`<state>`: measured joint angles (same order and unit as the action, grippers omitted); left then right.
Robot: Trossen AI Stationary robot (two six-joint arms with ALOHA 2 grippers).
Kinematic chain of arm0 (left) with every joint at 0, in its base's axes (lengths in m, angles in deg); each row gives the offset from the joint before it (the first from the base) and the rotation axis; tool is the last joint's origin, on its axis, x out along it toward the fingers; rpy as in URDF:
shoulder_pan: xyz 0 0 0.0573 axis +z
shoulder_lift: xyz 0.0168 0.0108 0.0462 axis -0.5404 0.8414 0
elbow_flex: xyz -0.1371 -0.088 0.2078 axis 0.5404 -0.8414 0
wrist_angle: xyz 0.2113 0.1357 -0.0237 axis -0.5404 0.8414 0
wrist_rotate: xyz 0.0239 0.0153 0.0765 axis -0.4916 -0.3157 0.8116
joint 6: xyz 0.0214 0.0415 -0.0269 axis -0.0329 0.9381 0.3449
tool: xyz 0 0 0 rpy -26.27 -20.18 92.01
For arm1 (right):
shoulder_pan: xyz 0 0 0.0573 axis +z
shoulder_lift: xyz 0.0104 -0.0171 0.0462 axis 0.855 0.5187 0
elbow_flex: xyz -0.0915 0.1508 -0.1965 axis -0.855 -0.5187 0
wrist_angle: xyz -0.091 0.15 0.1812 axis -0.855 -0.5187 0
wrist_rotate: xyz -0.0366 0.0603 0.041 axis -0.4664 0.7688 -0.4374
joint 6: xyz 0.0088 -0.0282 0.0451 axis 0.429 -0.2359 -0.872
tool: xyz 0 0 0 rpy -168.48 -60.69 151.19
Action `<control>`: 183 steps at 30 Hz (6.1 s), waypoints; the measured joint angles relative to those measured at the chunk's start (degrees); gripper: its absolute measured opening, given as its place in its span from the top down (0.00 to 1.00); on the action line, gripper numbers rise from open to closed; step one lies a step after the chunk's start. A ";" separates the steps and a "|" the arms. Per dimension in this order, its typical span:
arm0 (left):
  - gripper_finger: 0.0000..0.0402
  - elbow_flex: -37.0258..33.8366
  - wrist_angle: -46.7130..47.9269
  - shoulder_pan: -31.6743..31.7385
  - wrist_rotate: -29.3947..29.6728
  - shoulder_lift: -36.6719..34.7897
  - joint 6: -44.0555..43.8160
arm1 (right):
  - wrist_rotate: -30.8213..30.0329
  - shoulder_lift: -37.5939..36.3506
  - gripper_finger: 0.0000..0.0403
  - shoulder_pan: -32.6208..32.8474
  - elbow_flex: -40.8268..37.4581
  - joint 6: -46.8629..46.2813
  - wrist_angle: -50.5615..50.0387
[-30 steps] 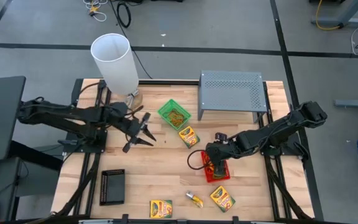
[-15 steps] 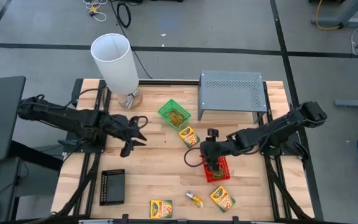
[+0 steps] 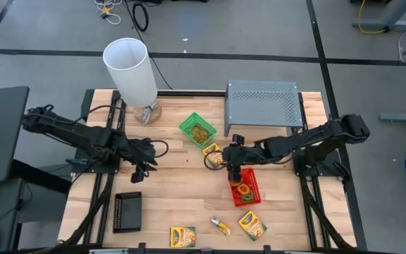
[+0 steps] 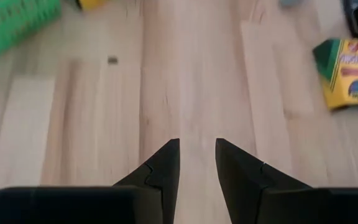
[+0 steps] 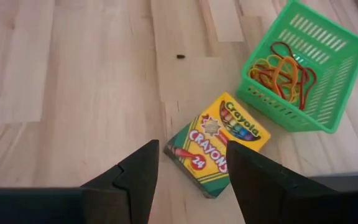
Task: Pick & Place Office Desk Supplies
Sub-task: Put the yellow crayon box into the black bin
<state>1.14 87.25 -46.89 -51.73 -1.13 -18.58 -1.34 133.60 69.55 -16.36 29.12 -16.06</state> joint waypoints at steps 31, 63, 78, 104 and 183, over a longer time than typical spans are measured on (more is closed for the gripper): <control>0.99 0.00 3.84 -21.94 -26.10 8.71 -17.93 | -3.70 2.48 0.51 -1.62 0.00 1.98 -0.40; 1.00 0.02 -25.02 -19.55 2.93 32.15 -7.42 | -16.28 2.37 0.65 2.40 0.00 3.04 -1.06; 1.00 0.02 -45.18 0.89 5.35 33.40 10.06 | -15.76 2.37 0.66 2.88 0.00 6.15 -0.25; 0.93 8.66 -48.48 4.33 16.01 33.79 26.81 | 4.15 9.76 0.42 -3.70 0.40 16.57 -1.06; 0.88 8.67 -32.02 -4.94 42.02 16.75 24.54 | 29.58 31.26 0.45 -12.85 25.52 32.42 -21.67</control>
<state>9.80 55.23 -51.83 -9.72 15.61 5.96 28.24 164.86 56.69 9.15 61.53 -37.74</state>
